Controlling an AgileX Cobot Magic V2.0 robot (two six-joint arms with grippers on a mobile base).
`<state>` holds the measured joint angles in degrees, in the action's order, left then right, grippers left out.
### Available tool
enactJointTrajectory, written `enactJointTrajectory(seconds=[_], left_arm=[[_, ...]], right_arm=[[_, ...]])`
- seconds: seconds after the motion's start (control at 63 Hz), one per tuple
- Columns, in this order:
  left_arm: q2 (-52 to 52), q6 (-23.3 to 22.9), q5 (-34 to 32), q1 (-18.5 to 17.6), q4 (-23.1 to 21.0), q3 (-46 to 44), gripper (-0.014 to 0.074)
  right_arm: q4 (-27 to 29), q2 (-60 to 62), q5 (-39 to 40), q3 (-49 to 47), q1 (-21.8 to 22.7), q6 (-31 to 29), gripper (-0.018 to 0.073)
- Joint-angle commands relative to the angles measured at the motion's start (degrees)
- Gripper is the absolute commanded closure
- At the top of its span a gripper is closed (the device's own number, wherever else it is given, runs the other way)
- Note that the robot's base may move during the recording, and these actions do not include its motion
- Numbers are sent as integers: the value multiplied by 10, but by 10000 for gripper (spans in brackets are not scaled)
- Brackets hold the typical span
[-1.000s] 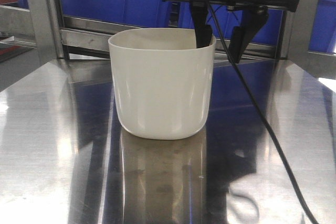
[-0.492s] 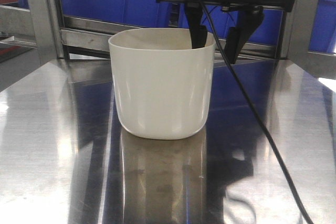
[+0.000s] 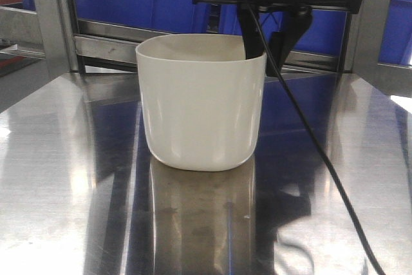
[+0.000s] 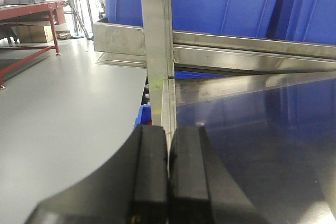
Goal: Move white bin to right shelf second layer
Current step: 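Close the right gripper on the bin rim, then lift the white bin off the table with the right gripper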
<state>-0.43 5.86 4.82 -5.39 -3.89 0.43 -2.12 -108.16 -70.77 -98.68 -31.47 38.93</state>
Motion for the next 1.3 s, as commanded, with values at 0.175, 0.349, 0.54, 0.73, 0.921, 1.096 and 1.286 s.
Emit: enactJointTrajectory(seconds=[0.175,0.349,0.54,0.73,0.921,1.096,1.286], left_arm=[[-8,-1,-48,-5,-3,21,512],[-8,-1,-48,-5,-3,21,512],[-8,-1,-48,-5,-3,21,512],[-8,-1,-48,-5,-3,21,512],[-8,-1,-48,-5,-3,21,512],[-8,-1,-48,-5,-3,21,512],[-8,-1,-48,-5,-3,21,512]], right_arm=[[-8,44,-23,-16,0,-1,511],[-16,84,-20,-16,2,-18,511],[-40,135,-6,7,15,-159,511],[-39,202,32,80,80,-229,511],[-39,309,134,210,165,-230,511],[-36,418,209,320,248,-267,511],[9,527,258,412,341,-344,511]])
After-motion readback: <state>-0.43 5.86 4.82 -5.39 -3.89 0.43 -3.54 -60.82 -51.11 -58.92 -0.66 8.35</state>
